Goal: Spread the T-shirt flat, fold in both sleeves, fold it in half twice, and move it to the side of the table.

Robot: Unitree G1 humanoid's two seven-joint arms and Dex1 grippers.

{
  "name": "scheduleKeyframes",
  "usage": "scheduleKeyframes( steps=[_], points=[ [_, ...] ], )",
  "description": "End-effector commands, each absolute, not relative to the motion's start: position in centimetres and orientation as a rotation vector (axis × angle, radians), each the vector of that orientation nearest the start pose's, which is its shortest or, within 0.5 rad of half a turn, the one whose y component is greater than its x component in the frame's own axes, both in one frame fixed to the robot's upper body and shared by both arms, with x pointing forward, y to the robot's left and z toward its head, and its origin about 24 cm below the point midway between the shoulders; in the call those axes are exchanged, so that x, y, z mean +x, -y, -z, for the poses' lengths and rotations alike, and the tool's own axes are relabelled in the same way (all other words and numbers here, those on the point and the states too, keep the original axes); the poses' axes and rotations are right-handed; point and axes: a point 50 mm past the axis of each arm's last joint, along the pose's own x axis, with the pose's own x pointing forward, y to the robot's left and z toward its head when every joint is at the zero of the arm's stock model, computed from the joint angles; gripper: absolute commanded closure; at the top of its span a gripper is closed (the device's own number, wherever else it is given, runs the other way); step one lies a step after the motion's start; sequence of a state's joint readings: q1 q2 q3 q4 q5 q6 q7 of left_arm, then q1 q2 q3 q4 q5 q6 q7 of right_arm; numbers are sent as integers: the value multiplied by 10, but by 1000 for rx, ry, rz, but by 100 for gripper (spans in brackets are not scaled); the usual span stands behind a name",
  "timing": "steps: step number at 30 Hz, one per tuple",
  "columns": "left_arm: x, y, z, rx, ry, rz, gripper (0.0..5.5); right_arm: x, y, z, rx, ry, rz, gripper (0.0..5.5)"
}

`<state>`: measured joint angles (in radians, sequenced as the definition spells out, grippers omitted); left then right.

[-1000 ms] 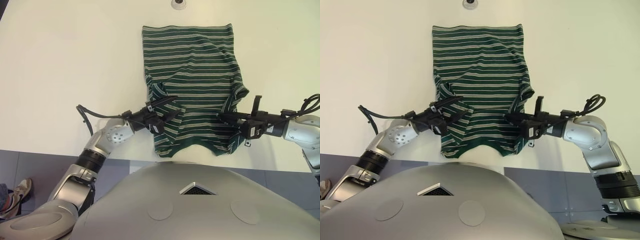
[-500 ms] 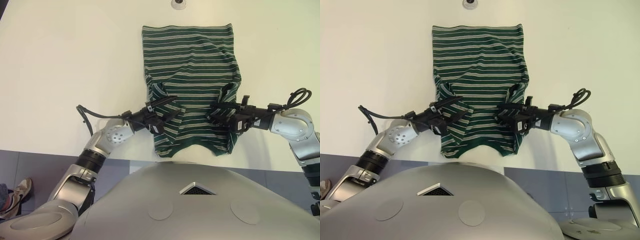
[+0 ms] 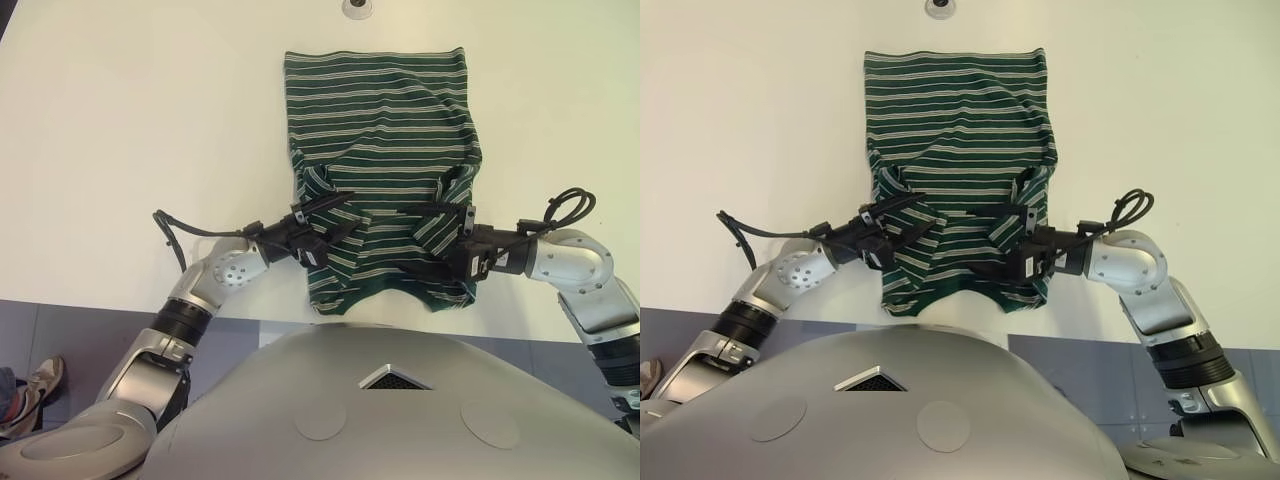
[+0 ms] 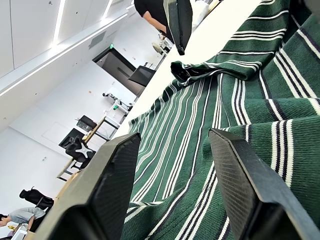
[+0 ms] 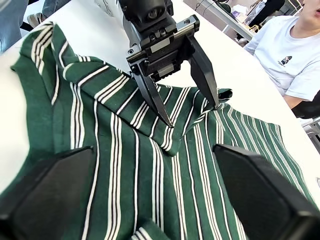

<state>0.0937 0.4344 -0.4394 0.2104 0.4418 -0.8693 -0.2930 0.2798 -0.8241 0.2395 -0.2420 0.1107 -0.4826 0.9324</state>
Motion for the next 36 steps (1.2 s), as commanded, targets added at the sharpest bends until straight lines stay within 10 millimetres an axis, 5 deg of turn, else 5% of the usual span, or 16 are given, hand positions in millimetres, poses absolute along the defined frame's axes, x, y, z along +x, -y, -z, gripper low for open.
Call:
scheduleKeyframes(
  steps=[1, 6, 12, 21, 27, 36],
  points=[
    [167, -109, -11, 666, 429, 1064, 298, 156, 195, -82, -635, 63, -1323, 26],
    [159, -123, -36, 597, 480, 1037, 298, 162, 224, -96, -737, 41, -1234, 13],
    [139, -168, -67, 614, 430, 1065, 298, 158, 268, -98, -905, -131, -1178, 13],
    [104, -184, -21, 781, 121, 1340, 298, 140, 305, -84, -976, -358, -1144, 13],
    [104, -193, 9, 942, -23, 1392, 298, 124, 298, -71, -941, -407, -1247, 13],
    [92, -187, 8, 912, 1, 1461, 298, 99, 277, -71, -842, -387, -1392, 13]
  ],
)
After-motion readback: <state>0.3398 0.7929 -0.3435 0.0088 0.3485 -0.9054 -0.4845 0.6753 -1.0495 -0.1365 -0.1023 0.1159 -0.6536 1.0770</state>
